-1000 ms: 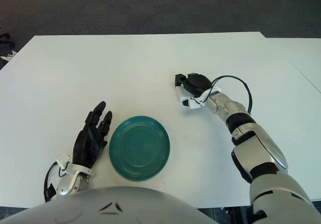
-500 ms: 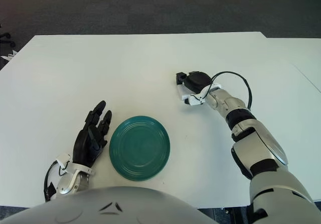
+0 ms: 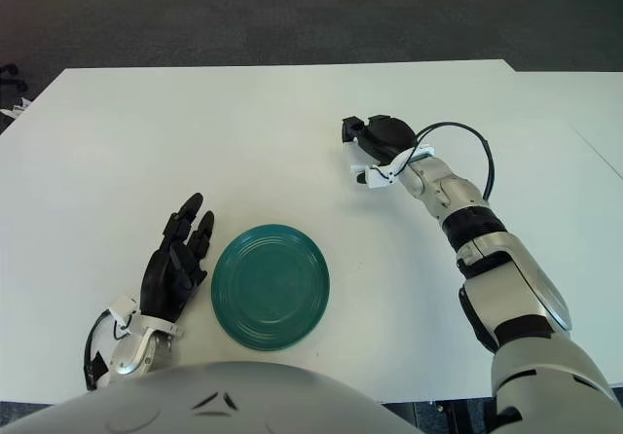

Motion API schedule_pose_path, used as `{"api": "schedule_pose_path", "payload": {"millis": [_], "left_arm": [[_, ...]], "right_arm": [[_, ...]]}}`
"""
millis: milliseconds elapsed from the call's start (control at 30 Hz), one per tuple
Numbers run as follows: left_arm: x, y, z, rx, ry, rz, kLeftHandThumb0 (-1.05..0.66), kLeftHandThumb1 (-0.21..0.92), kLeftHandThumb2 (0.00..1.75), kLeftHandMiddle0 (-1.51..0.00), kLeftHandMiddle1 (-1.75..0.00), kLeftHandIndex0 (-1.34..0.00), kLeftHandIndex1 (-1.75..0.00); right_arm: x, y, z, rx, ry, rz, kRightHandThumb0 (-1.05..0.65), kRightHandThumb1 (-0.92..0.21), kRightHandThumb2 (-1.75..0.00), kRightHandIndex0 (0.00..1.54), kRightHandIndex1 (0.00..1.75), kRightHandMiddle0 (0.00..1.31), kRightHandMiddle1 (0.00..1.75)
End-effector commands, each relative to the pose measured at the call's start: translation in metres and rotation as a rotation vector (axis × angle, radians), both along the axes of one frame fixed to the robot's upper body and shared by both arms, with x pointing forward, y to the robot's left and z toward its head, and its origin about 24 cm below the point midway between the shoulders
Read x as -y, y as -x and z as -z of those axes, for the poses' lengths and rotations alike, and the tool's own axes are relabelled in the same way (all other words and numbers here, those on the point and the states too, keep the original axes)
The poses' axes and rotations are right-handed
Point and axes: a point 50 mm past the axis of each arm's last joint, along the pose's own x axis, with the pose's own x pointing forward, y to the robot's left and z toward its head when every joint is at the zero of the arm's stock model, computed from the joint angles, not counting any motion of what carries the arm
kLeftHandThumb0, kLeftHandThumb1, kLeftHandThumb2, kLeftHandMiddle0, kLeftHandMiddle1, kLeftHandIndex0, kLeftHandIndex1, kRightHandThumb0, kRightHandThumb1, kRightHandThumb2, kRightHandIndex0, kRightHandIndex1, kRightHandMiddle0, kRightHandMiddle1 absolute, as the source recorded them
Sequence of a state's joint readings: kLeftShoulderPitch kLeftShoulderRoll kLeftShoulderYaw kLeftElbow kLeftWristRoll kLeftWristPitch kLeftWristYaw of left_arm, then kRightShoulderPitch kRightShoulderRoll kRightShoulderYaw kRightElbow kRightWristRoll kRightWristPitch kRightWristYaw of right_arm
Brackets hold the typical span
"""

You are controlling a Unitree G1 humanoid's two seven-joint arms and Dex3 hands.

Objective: Put the charger into the plate.

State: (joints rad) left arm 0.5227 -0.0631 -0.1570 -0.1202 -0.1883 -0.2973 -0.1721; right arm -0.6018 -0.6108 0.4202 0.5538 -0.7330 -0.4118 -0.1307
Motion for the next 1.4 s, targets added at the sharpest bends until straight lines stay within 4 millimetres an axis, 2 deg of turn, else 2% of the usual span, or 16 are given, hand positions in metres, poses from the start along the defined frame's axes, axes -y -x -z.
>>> {"api": "schedule_pose_path", "payload": {"millis": [0, 667, 933, 1367], "left_arm": [[-0.002, 0.008, 0.013, -0.079, -0.01, -0.003, -1.03, 0.92, 1.06, -0.17, 0.0, 0.0, -0.41], [0.0, 0.009, 0.014, -0.073, -0.016, -0.011, -1.03, 0.92, 1.06, -0.18, -0.01, 0.0, -0.42], [0.0, 0.008, 0.014, -0.071, -0.026, -0.018, -1.04, 0.92, 1.06, -0.2, -0.01, 0.0, -0.43], [0.001, 0.008, 0.013, -0.068, -0.049, -0.003, -1.02, 0.92, 1.08, -0.19, 0.0, 0.0, -0.44]], "right_arm": [[-0.004, 0.006, -0.012, 0.029, -0.047, -0.014, -0.49, -0.28, -1.36, 1.07, 1.75, 0.64, 1.75], [-0.024, 0.033, -0.023, 0.02, -0.068, -0.12, -0.49, -0.27, -1.37, 1.1, 1.75, 0.64, 1.75], [-0.047, 0.066, -0.037, -0.013, -0.075, -0.239, -0.48, -0.29, -1.34, 1.08, 1.75, 0.63, 1.75], [-0.073, 0.103, -0.04, -0.014, -0.074, -0.403, -0.49, -0.28, -1.35, 1.12, 1.75, 0.64, 1.75]]}}
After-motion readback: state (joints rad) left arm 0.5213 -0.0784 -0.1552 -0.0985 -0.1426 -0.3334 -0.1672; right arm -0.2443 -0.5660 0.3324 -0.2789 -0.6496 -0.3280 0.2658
